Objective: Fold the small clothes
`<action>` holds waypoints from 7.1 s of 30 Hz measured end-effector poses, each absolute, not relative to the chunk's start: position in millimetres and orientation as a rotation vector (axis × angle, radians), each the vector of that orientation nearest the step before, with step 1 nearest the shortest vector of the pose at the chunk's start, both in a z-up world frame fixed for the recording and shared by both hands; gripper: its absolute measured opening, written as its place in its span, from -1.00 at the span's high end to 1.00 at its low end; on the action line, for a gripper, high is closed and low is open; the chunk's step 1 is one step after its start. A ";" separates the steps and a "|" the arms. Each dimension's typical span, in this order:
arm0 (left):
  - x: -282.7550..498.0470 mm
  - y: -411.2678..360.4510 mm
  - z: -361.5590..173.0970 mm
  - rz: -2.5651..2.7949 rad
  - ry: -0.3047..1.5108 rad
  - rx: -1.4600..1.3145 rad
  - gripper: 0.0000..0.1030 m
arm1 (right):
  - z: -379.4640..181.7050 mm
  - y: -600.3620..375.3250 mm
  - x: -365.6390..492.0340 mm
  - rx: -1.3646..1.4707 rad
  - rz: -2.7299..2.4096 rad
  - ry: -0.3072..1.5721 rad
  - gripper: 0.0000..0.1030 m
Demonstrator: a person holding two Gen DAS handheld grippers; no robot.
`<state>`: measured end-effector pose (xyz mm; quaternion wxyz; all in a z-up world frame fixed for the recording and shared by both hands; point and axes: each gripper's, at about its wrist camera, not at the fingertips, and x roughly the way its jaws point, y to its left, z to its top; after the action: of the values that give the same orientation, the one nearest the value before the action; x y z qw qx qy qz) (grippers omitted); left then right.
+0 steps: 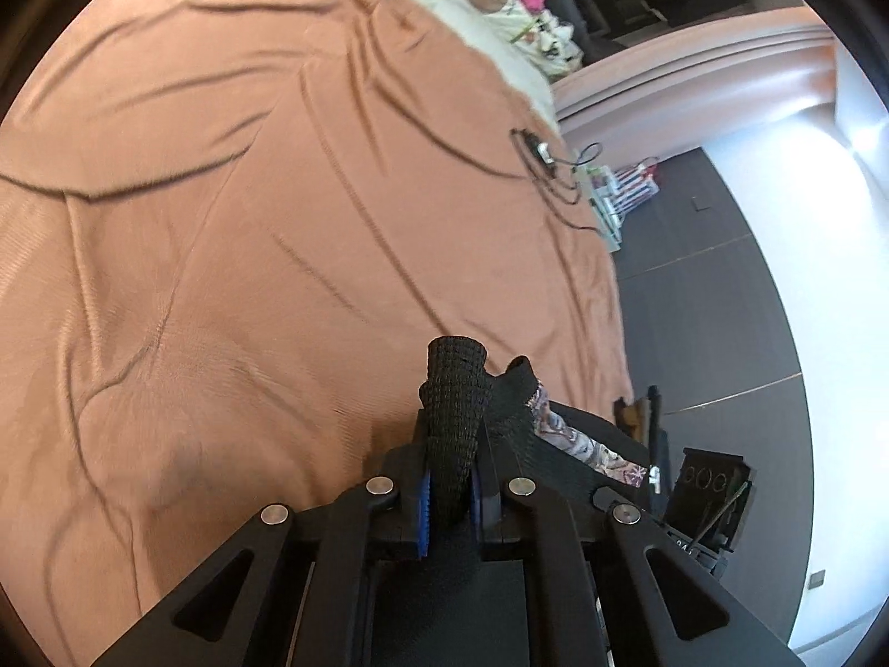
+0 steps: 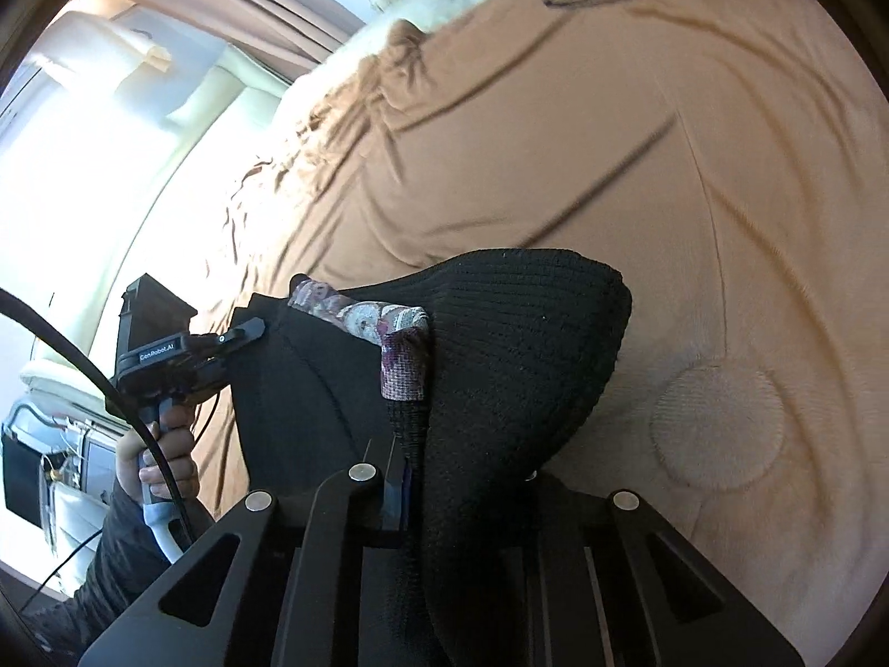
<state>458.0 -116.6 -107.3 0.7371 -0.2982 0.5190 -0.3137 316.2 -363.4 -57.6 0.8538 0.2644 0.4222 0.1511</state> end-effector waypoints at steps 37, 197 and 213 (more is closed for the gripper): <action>200.3 36.1 164.7 -0.712 0.587 -0.622 0.81 | 142.3 -231.3 -11.0 0.208 0.453 0.412 0.79; 119.6 194.8 90.5 0.036 0.566 -0.202 -0.99 | 129.0 -394.8 94.6 -0.053 0.444 0.549 -1.00; 57.5 124.6 86.0 -0.049 0.504 -0.185 -0.99 | 108.5 -465.8 -16.1 -0.041 0.375 0.430 -1.00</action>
<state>57.5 124.6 86.0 0.9639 -0.0913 0.2489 -0.0240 -16.1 -465.8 108.5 0.9593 -0.0204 0.2122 0.1851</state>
